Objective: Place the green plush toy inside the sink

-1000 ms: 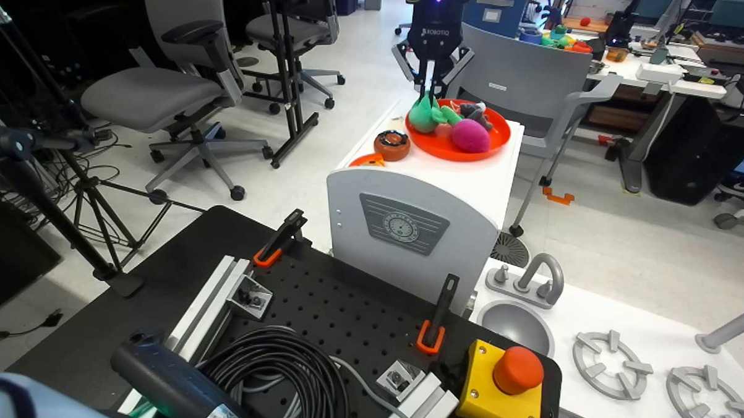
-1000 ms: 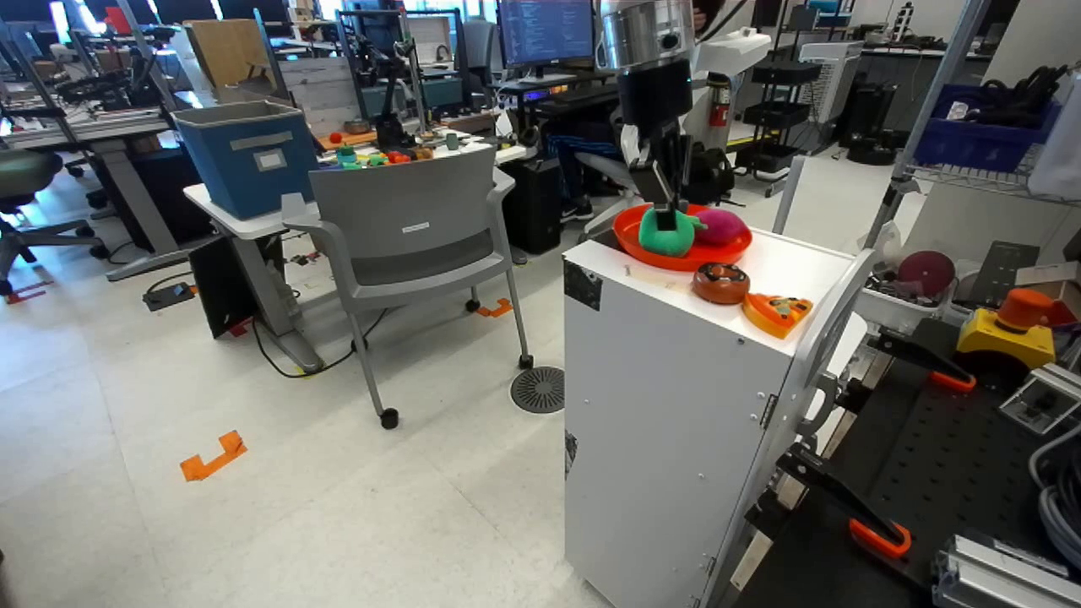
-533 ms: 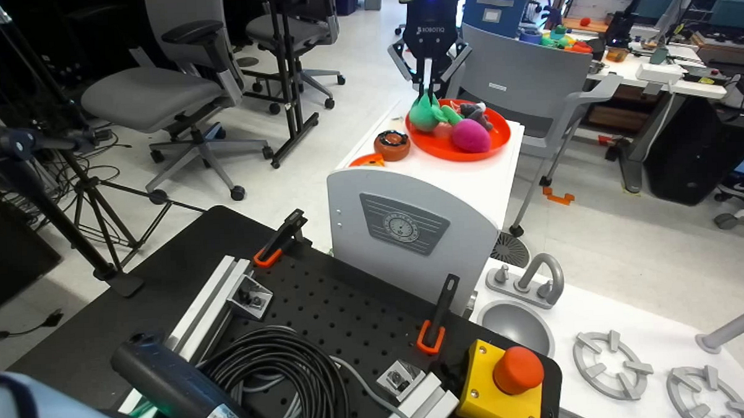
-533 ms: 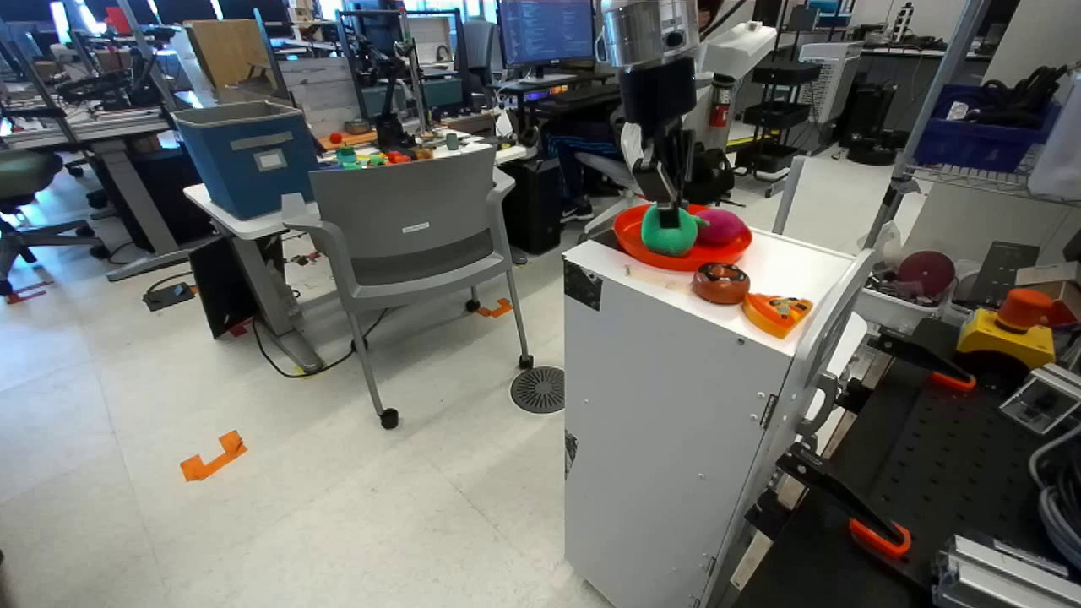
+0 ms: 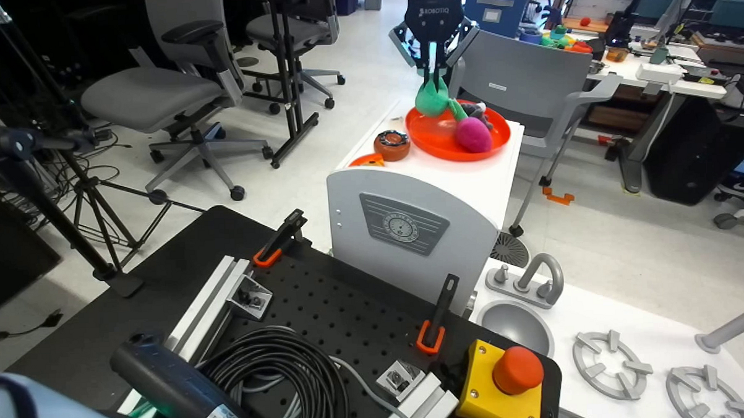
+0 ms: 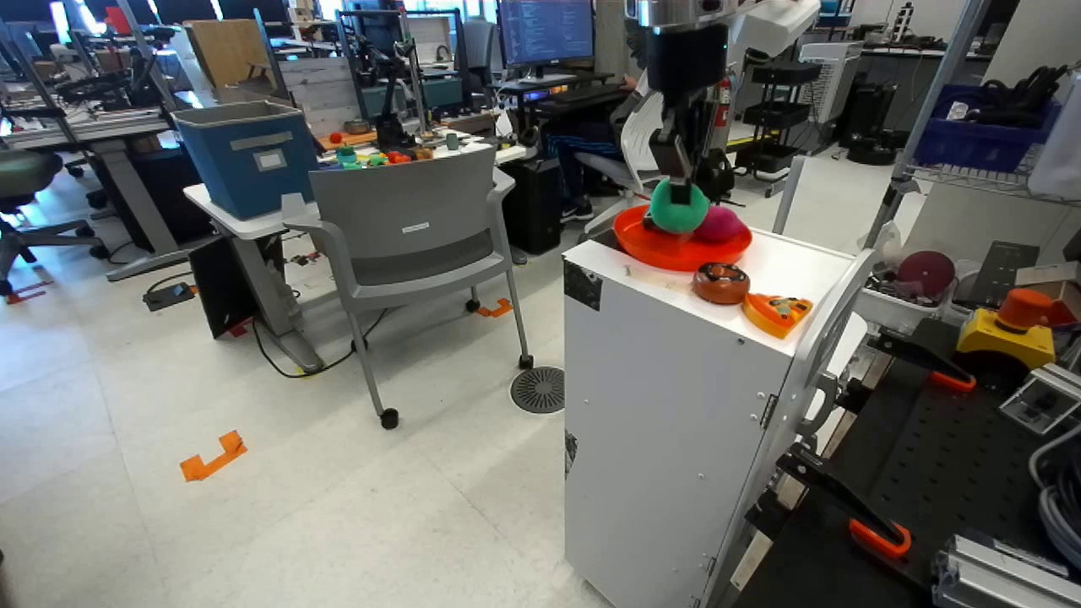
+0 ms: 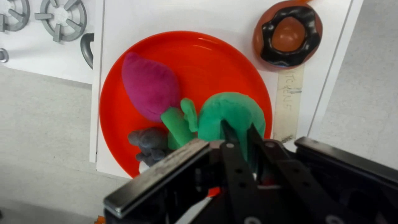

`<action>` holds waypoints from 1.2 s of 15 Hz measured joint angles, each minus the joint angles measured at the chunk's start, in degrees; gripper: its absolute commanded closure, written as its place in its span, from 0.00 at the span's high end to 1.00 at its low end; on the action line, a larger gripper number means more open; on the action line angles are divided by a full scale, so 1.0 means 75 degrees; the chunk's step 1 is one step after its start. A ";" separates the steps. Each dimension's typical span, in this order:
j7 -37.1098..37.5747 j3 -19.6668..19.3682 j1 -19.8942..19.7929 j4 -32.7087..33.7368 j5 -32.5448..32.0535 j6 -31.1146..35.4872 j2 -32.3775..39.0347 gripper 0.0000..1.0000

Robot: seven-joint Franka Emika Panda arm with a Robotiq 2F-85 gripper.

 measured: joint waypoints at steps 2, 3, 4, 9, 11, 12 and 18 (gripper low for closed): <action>0.0070 -0.0029 -0.0030 -0.0267 0.0000 0.0223 -0.0252 0.03; 0.0073 -0.0035 -0.0051 -0.0401 0.0002 0.0314 -0.0379 0.03; 0.0073 -0.0041 -0.0068 -0.0530 0.0006 0.0396 -0.0501 0.03; 0.0073 -0.0053 -0.0167 -0.1155 0.0065 0.0791 -0.1088 0.03; 0.0072 -0.0056 -0.0255 -0.1388 0.0192 0.0964 -0.1323 0.03; 0.0071 -0.0063 -0.0306 -0.1485 0.0287 0.1022 -0.1433 0.03; -0.0023 -0.0219 -0.0564 -0.1827 0.1062 0.1172 -0.1896 0.03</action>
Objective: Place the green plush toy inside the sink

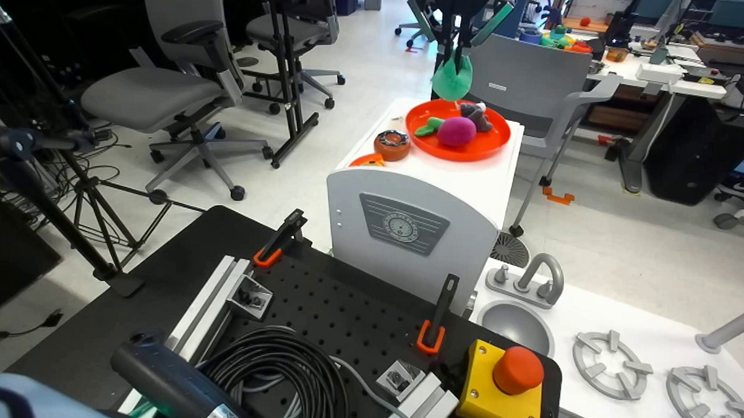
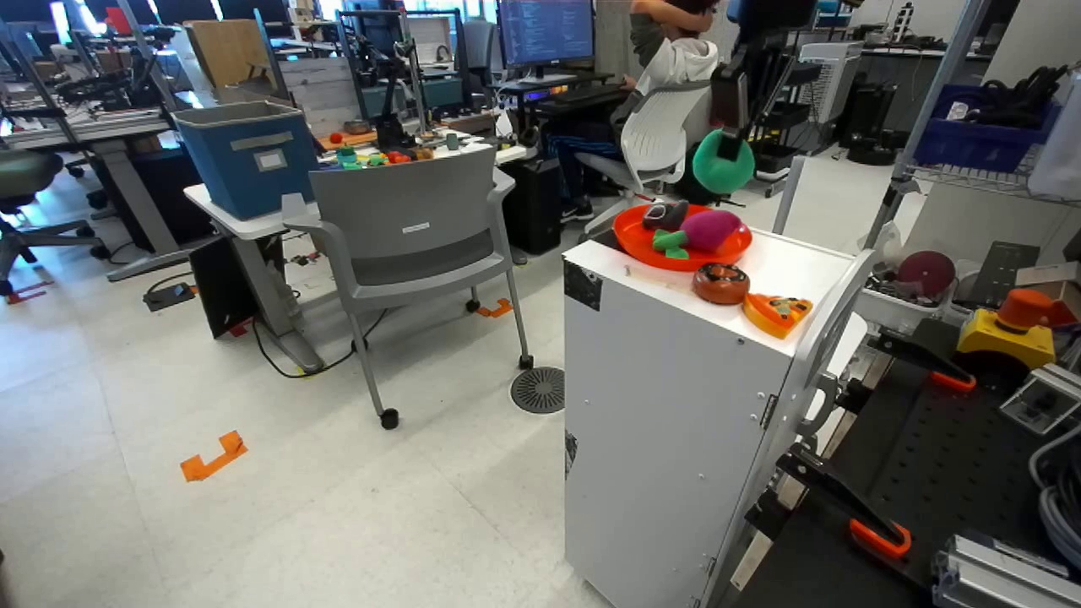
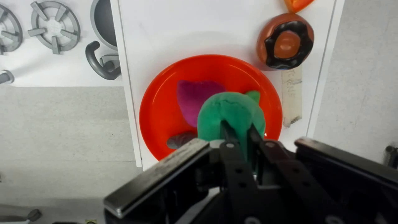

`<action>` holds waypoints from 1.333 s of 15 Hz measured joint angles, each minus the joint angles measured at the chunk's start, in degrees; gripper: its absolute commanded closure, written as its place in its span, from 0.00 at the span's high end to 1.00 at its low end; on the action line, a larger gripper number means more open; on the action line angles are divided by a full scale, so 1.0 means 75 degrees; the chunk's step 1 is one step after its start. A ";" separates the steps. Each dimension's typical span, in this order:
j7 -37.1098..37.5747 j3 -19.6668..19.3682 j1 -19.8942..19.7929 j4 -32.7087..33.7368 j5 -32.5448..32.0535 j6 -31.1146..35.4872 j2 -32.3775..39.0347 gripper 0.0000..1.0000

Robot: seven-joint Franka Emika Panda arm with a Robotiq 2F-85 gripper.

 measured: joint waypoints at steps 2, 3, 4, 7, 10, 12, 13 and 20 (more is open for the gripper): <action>-0.0033 -0.0073 -0.0086 -0.0040 0.0235 0.0001 -0.0087 0.03; -0.0045 -0.0116 -0.0133 -0.0064 0.0349 0.0002 -0.0128 0.03; -0.0063 -0.0173 -0.0176 -0.0089 0.0476 0.0004 -0.0170 0.03; -0.0182 -0.0367 -0.0339 -0.0150 0.0853 0.0005 -0.0294 0.03; -0.0308 -0.0564 -0.0509 -0.0177 0.1142 0.0005 -0.0357 0.03; -0.0367 -0.0697 -0.0608 -0.0177 0.1317 0.0005 -0.0359 0.03; -0.0400 -0.0753 -0.0660 -0.0177 0.1409 0.0005 -0.0359 0.03; -0.0672 -0.1157 -0.1027 -0.0176 0.2225 0.0005 -0.0403 0.03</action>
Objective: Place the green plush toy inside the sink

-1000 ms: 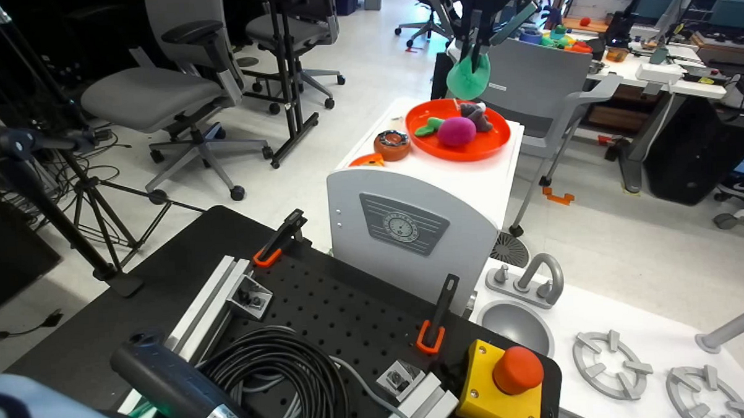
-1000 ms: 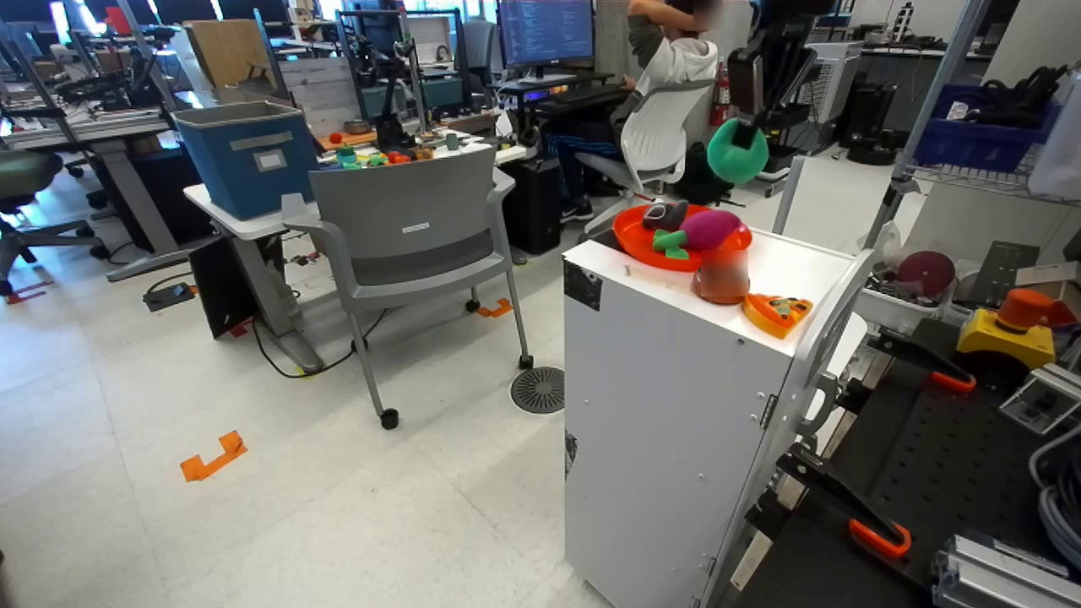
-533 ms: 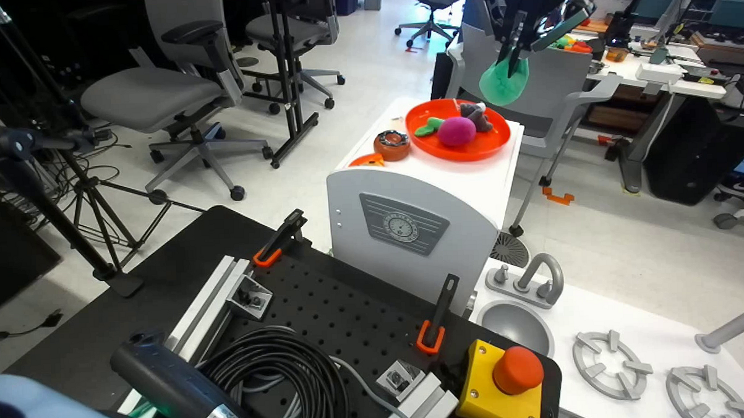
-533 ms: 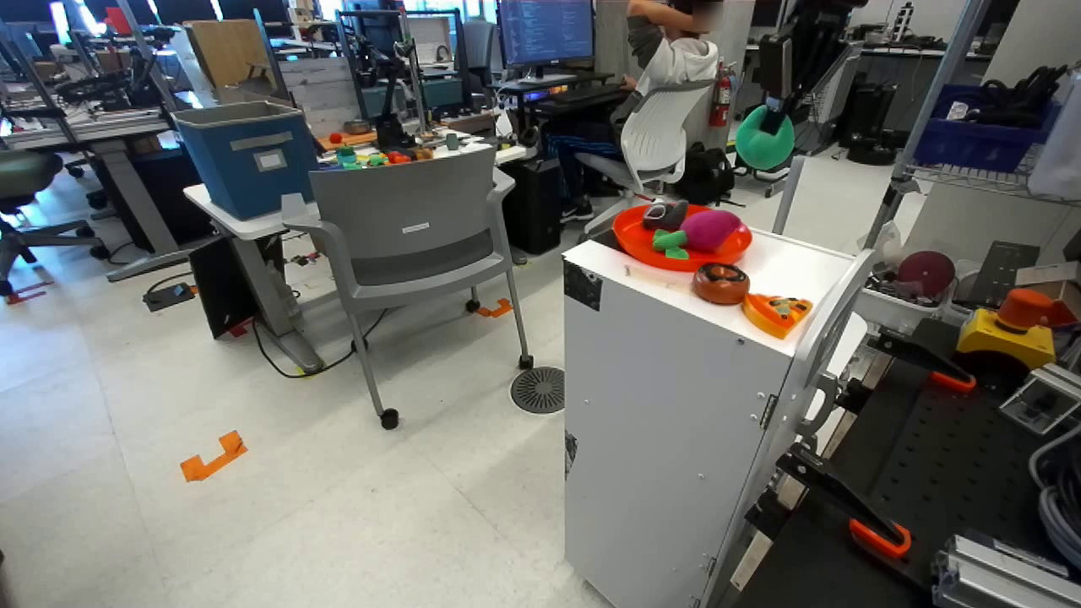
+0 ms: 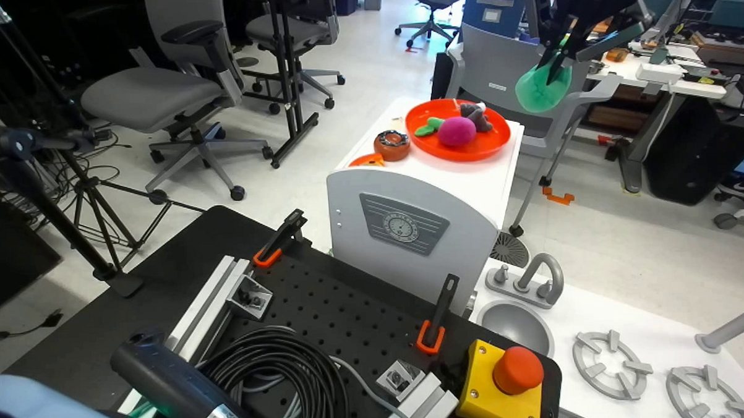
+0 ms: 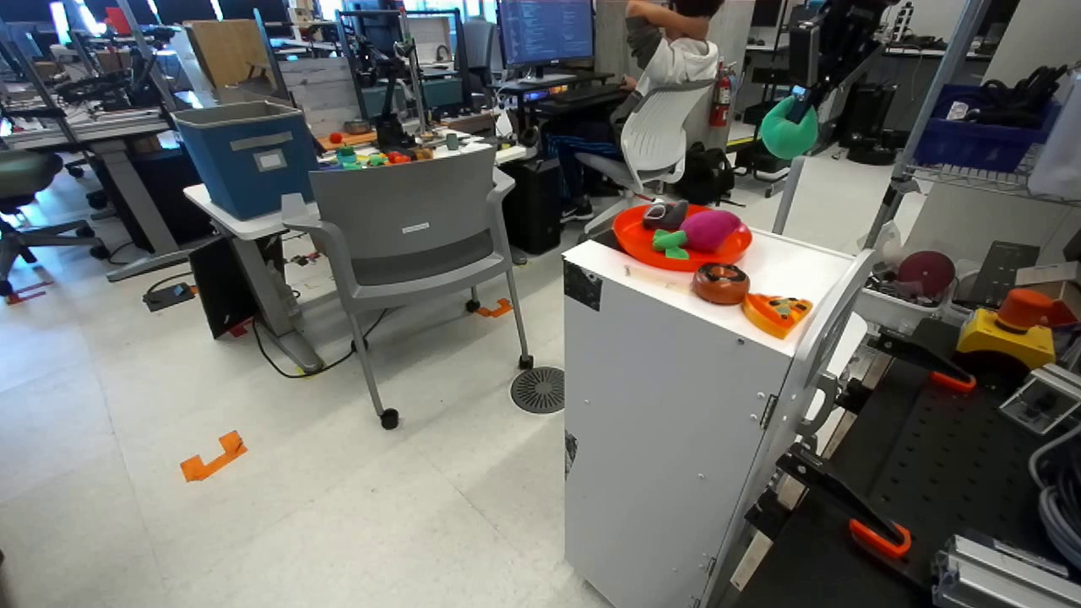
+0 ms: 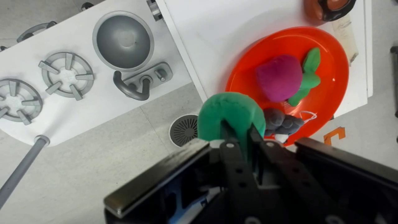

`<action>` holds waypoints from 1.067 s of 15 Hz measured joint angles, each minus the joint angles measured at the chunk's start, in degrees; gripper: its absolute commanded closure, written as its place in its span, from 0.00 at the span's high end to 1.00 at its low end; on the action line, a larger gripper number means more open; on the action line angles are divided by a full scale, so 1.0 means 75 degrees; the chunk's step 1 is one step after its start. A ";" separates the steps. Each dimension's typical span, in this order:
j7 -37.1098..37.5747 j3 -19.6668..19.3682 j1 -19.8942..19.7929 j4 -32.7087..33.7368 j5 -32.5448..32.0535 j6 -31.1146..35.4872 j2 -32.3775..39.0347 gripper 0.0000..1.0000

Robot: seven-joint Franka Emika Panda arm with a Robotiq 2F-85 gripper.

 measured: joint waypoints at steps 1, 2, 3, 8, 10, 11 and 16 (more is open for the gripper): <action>-0.0025 -0.0053 -0.0047 0.0001 0.0079 0.0000 -0.0009 0.03; -0.0028 -0.0099 -0.0091 0.0003 0.0131 -0.0001 -0.0012 0.03; -0.0030 -0.0142 -0.0126 0.0003 0.0178 -0.0002 -0.0012 0.03; -0.0032 -0.0307 -0.0252 0.0006 0.0412 -0.0025 -0.0011 0.03; -0.0032 -0.0358 -0.0302 0.0006 0.0496 -0.0032 -0.0009 0.03; -0.0032 -0.0388 -0.0322 0.0006 0.0540 -0.0035 -0.0007 0.03; -0.0037 -0.0566 -0.0490 0.0028 0.0957 -0.0154 0.0026 0.03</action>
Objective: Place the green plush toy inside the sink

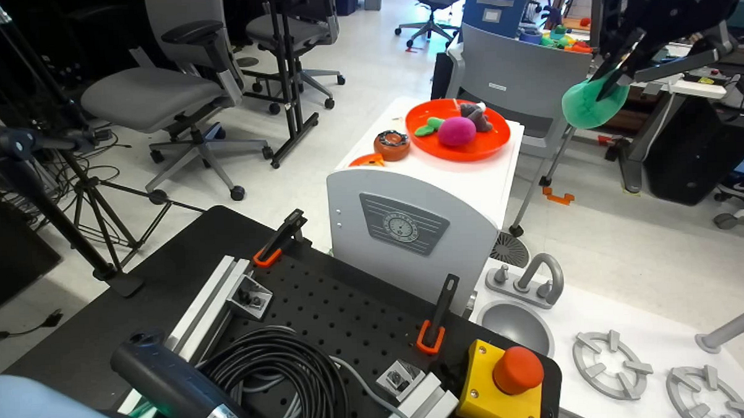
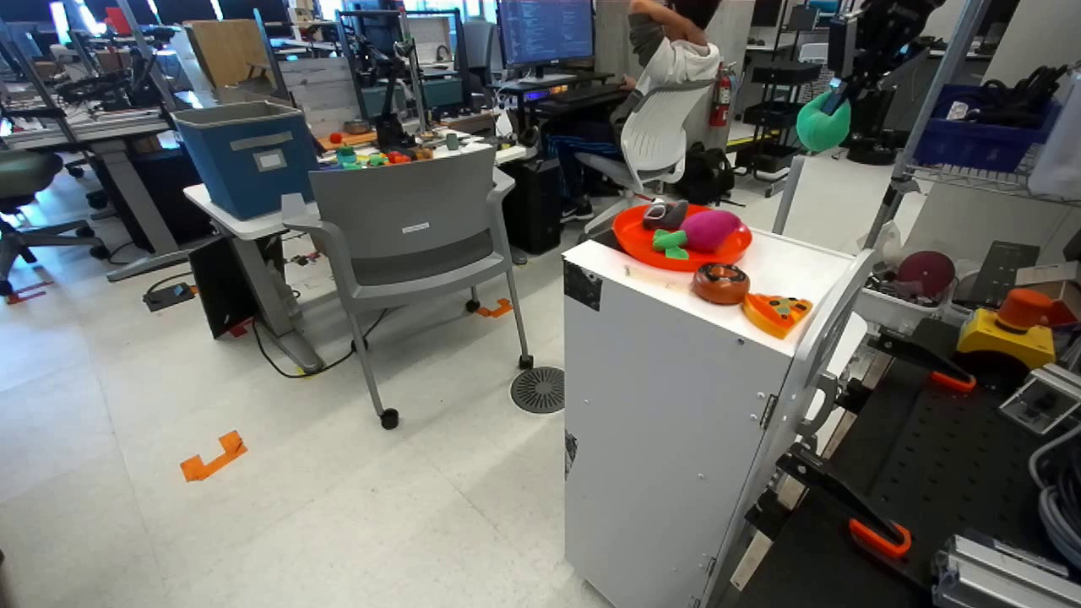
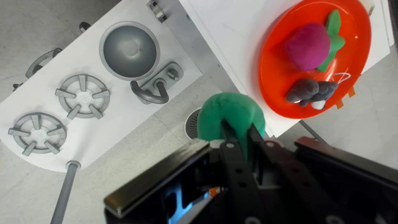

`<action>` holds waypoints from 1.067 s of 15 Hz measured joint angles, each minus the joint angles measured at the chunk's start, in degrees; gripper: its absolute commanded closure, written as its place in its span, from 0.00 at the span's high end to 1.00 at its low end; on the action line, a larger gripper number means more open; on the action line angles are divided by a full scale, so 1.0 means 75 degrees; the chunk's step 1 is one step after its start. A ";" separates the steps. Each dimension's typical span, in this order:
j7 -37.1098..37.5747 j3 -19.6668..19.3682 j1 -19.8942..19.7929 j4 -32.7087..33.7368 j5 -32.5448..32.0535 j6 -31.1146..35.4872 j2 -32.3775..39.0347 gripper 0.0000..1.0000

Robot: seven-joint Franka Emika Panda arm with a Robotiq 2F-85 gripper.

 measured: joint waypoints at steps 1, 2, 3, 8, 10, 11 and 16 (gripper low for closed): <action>-0.0003 -0.0039 -0.0036 0.0024 0.0080 -0.0080 0.0022 0.03; -0.0006 -0.0076 -0.0066 0.0057 0.0143 -0.0150 0.0054 0.03; -0.0006 -0.0097 -0.0091 0.0084 0.0162 -0.0177 0.0088 0.03; 0.0463 -0.0052 -0.0080 0.0206 -0.0070 -0.0104 0.0286 0.03; 0.1065 -0.0022 -0.0043 0.0306 -0.0493 -0.0029 0.0442 0.03; 0.1418 -0.0019 -0.0021 0.0376 -0.0758 -0.0027 0.0544 0.03; 0.2629 -0.0019 0.0036 0.0744 -0.1599 -0.0046 0.1114 0.03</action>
